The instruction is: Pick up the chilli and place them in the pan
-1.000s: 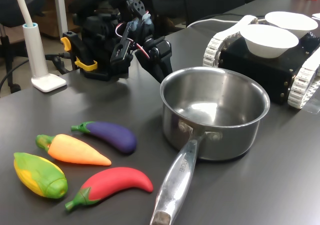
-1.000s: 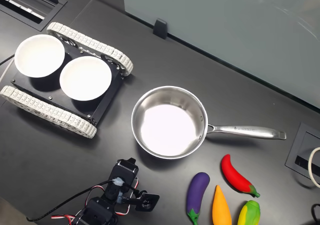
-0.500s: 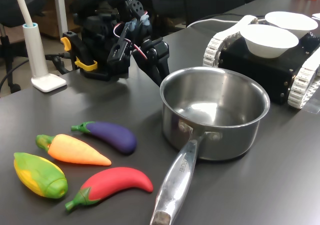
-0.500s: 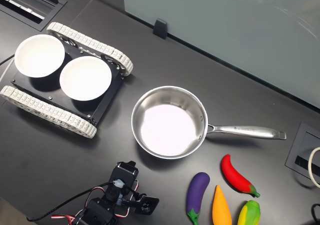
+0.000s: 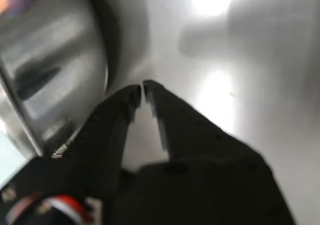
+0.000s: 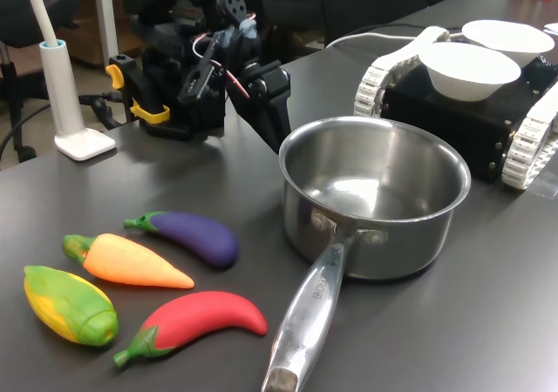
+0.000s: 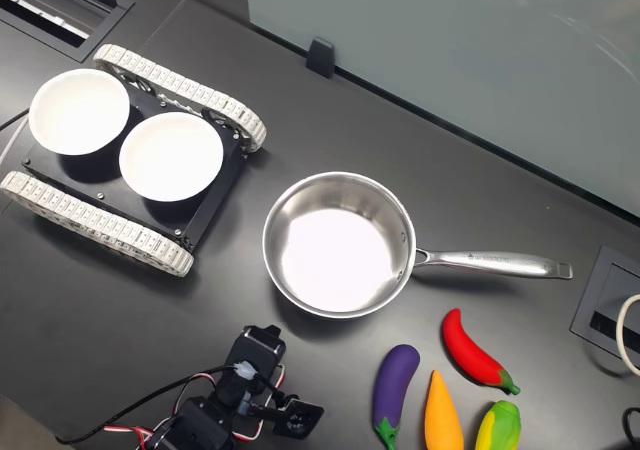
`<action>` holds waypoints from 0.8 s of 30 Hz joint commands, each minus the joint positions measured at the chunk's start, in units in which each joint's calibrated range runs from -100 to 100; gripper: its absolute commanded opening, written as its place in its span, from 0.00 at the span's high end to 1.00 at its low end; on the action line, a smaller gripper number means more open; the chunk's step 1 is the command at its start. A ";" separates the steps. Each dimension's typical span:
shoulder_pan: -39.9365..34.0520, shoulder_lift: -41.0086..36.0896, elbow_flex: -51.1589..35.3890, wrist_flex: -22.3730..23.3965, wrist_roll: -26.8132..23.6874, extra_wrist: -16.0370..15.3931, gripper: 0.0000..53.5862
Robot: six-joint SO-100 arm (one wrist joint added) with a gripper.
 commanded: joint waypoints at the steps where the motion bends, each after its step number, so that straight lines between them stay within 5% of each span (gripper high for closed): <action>1: 4.74 1.46 -8.21 2.08 0.83 -0.32 1.00; 11: 15.98 4.41 -16.48 3.36 0.29 -0.32 1.00; 24: 29.63 12.08 -31.38 -0.56 1.17 -0.32 1.00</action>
